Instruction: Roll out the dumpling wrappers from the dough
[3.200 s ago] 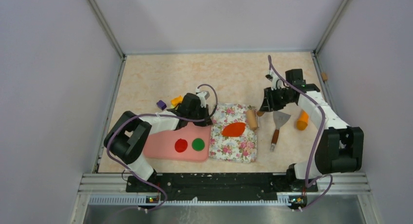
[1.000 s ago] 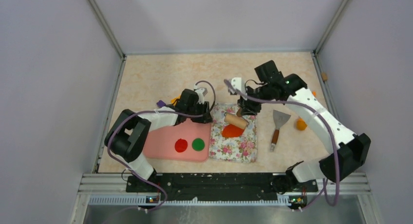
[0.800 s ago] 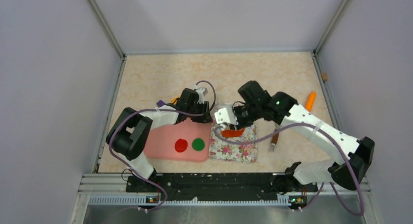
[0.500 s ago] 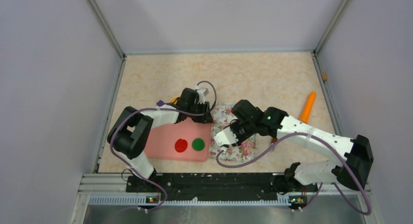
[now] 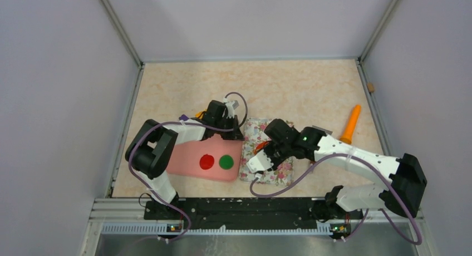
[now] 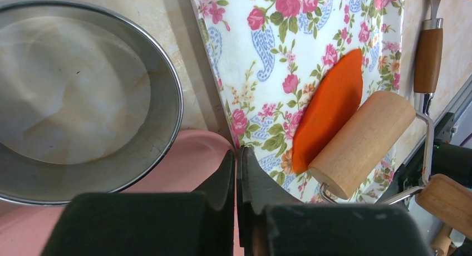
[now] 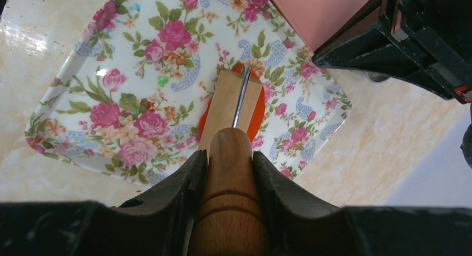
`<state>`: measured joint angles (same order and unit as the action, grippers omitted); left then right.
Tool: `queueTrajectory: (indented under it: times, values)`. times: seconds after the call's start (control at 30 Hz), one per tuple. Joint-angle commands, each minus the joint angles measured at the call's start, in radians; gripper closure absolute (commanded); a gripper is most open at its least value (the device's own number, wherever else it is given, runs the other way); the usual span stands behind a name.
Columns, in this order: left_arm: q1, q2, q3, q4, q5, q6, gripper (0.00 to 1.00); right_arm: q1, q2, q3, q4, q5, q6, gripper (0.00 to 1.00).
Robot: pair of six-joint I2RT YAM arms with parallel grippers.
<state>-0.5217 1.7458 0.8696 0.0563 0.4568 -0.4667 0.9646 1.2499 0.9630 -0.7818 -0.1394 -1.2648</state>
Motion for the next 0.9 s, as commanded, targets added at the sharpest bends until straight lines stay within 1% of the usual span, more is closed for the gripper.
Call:
queueTrajectory:
  times: [0.0,0.13,0.23,0.37,0.6,0.73,0.87]
  values:
    - [-0.003,0.050,-0.022,0.007,-0.085,0.021,1.00,-0.021,0.012,-0.067,-0.005,-0.054,-0.043,1.00]
    - [-0.003,0.043,-0.030,0.002,-0.094,0.022,1.00,-0.048,0.012,-0.181,0.058,-0.037,-0.078,1.00]
    - [-0.002,0.038,-0.036,0.000,-0.093,0.025,1.00,-0.057,0.023,-0.231,0.117,-0.015,-0.072,1.00]
    - [-0.003,0.040,-0.041,0.007,-0.090,0.025,1.00,-0.080,0.065,-0.237,0.151,-0.022,-0.045,1.00]
    - [-0.003,0.044,-0.037,0.004,-0.096,0.022,1.00,-0.134,0.101,-0.280,0.231,-0.007,-0.055,1.00]
    - [-0.003,0.044,-0.034,0.004,-0.100,0.023,1.00,-0.153,0.102,-0.231,0.289,0.033,-0.030,1.00]
    - [-0.003,0.043,-0.029,0.001,-0.106,0.025,1.00,-0.154,0.085,-0.087,0.348,0.124,0.027,1.00]
